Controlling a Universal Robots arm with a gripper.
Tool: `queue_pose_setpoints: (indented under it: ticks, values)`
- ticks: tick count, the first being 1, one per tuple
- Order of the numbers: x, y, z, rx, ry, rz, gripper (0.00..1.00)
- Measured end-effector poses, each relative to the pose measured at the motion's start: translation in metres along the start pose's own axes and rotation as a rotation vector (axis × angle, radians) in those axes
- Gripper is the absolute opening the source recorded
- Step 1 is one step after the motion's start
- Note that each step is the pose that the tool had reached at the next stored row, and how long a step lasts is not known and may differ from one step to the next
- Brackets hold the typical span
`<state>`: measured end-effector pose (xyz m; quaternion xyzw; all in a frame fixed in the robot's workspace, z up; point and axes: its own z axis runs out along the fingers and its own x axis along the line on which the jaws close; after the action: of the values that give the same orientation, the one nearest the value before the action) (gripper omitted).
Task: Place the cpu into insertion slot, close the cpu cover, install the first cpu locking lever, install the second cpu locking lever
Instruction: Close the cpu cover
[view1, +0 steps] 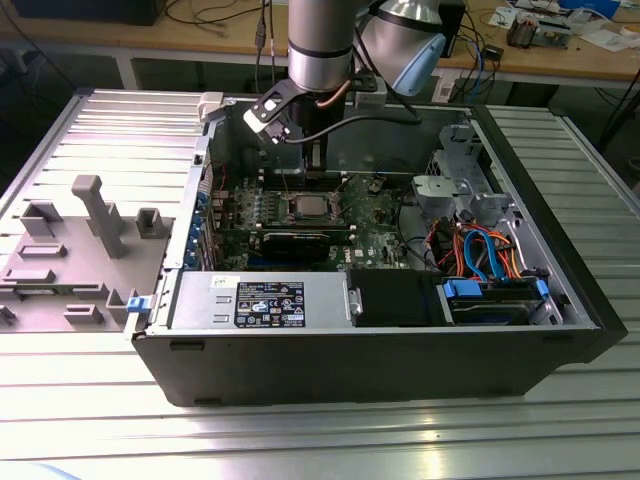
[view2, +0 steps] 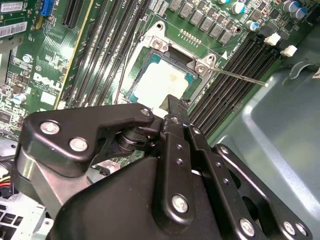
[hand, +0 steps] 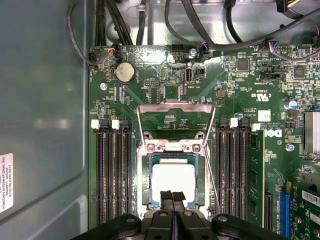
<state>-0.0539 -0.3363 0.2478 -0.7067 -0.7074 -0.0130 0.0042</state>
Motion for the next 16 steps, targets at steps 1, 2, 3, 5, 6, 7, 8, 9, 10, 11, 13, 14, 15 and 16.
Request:
queue_pose_setpoints:
  ticks: [1,2,3,5,6,7,8,9,10,11,13,14,15,16]
  values:
    - [0.0000,0.0000,-0.0002,0.0000,0.0000,0.000,0.11]
    - [0.0000,0.0000,-0.0003,0.0001,0.0000,0.000,0.11]
    - [0.0000,0.0000,-0.0004,0.0000,0.0000,0.000,0.11]
    - [0.0000,0.0000,-0.0007,0.0000,0.0000,0.000,0.11]
    - [0.0000,0.0000,-0.0008,0.0001,0.0000,0.000,0.11]
    - [0.0000,0.0000,-0.0011,0.0001,-0.0001,0.000,0.11]
    - [0.0000,0.0000,-0.0012,0.0000,-0.0001,0.000,0.11]
    - [0.0000,0.0000,-0.0015,0.0000,0.0000,0.000,0.11]
    - [0.0000,0.0000,-0.0016,0.0000,0.0000,0.000,0.11]
    - [0.0000,0.0000,-0.0016,0.0001,0.0000,0.000,0.11]
    - [0.0000,0.0000,-0.0016,0.0000,0.0000,0.000,0.11]
    - [0.0000,0.0000,-0.0016,0.0000,0.0000,0.000,0.11]
    - [0.0000,0.0000,-0.0016,0.0000,0.0000,0.000,0.11]
    - [0.0000,0.0000,-0.0016,0.0000,0.0000,0.000,0.11]
